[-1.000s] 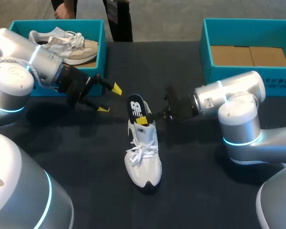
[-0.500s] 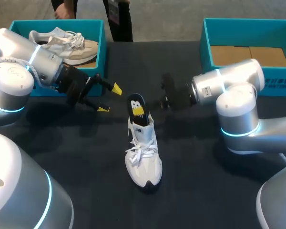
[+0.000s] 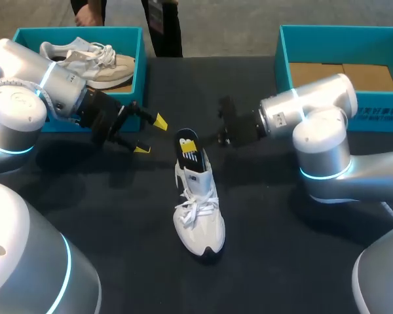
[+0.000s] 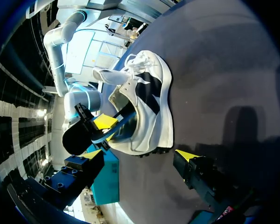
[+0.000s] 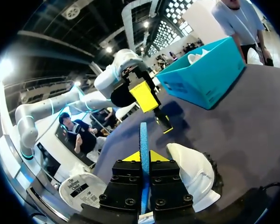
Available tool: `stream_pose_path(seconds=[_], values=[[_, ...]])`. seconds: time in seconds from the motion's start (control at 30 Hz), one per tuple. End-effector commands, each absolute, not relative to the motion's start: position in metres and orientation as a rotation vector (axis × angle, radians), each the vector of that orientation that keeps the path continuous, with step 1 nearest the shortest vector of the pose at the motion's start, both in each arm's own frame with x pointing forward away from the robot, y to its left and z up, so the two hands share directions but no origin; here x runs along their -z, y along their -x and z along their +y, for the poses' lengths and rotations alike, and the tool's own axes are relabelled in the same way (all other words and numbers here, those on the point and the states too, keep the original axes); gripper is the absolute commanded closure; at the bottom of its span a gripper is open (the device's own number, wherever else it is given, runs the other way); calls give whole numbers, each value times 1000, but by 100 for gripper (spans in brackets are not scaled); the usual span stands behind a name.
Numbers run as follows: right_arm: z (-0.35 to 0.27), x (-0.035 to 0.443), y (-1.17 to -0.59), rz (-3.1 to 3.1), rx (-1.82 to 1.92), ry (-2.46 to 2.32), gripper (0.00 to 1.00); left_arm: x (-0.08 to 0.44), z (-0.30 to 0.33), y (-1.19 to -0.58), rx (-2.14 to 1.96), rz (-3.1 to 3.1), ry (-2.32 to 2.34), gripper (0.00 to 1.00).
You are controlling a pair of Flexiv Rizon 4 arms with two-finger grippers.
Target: Take the shoe out of the shoebox, open the shoe tongue, remove and reinsert the insole, then place the shoe into the shoebox
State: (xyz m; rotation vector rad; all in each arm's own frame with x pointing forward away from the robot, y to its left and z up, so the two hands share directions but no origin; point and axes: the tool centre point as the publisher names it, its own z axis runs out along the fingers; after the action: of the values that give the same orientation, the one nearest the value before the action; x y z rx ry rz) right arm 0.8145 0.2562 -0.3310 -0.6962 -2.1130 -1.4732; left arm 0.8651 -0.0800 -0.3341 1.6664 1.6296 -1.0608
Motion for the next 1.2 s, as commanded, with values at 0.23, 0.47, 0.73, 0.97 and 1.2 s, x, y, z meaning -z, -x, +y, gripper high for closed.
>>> stream_pose_path(seconds=[0.23, 0.47, 0.73, 0.97, 1.2], values=[[252, 341, -806, -2101, 1459, 698, 100, 334, -80, -864, 1056, 1629, -1666, 0], [250, 352, -794, -2082, 1444, 702, 100, 334, -80, -864, 1056, 1629, -1666, 0], [247, 360, -786, -2067, 1439, 713, 100, 334, -80, -864, 1056, 1629, -1666, 0], [246, 355, -784, -2066, 1449, 723, 85, 334, -80, -864, 1056, 1629, -1666, 0], [249, 338, -791, -2099, 1457, 700, 66, 334, -80, -864, 1056, 1629, -1666, 0]])
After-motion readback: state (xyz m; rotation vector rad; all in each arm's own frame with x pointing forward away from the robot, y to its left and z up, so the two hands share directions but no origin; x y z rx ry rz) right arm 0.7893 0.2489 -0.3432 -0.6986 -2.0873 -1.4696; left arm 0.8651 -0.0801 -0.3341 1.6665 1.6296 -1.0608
